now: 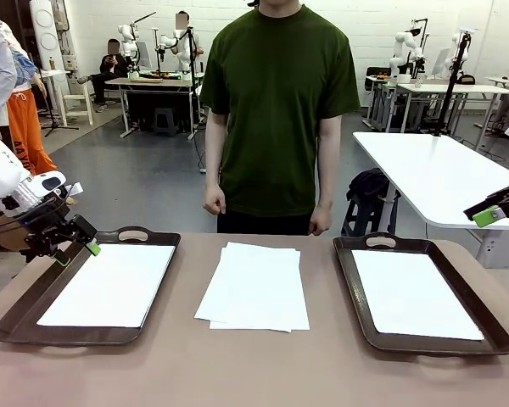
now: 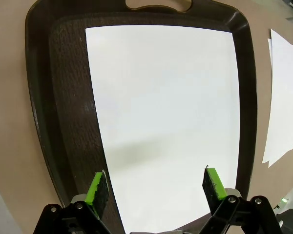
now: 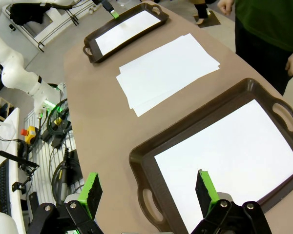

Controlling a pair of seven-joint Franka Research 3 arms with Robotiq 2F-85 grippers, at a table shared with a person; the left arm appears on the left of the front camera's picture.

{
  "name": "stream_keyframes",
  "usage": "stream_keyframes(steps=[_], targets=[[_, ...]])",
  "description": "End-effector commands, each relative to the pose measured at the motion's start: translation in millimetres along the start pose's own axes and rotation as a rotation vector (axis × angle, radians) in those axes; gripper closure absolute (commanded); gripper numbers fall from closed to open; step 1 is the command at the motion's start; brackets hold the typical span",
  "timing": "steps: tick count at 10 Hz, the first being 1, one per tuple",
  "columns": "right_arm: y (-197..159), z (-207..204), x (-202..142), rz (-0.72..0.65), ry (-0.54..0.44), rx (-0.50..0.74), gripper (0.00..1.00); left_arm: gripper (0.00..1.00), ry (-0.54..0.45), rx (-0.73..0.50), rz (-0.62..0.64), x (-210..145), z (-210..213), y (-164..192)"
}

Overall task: Sort the A4 documents.
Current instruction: Receive the A4 Paper.

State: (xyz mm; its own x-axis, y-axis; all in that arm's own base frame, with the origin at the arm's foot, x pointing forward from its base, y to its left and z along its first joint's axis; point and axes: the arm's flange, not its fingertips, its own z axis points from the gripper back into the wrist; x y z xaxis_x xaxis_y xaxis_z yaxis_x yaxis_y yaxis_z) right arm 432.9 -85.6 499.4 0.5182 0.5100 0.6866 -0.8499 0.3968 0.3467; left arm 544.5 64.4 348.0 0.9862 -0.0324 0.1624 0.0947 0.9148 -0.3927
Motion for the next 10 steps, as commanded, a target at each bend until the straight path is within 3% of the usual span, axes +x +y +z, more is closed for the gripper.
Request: stream_keyframes(steps=[1,2,3,5,8,10], targets=[[0.6,-0.6,0.0,0.006,0.0,0.005,0.0,0.0,-0.002,-0.001,-0.016,0.1,0.1,0.1],[0.6,-0.6,0.0,0.006,0.0,0.005,0.0,0.0,0.0,0.0,0.0,0.0,0.0,0.0],[0.6,-0.6,0.0,0.006,0.0,0.005,0.0,0.0,-0.069,0.027,-0.138,14.6,5.0,-35.1],[0.6,-0.6,0.0,0.006,0.0,0.005,0.0,0.0,-0.304,0.026,-0.387,34.3,49.2,-100.8],[0.6,-0.6,0.0,0.006,0.0,0.005,0.0,0.0,-0.454,-0.264,-0.613,40.1,117.7,-114.1],[0.6,-0.6,0.0,0.006,0.0,0.005,0.0,0.0,-0.444,-0.429,-0.785,21.4,130.9,-121.4]])
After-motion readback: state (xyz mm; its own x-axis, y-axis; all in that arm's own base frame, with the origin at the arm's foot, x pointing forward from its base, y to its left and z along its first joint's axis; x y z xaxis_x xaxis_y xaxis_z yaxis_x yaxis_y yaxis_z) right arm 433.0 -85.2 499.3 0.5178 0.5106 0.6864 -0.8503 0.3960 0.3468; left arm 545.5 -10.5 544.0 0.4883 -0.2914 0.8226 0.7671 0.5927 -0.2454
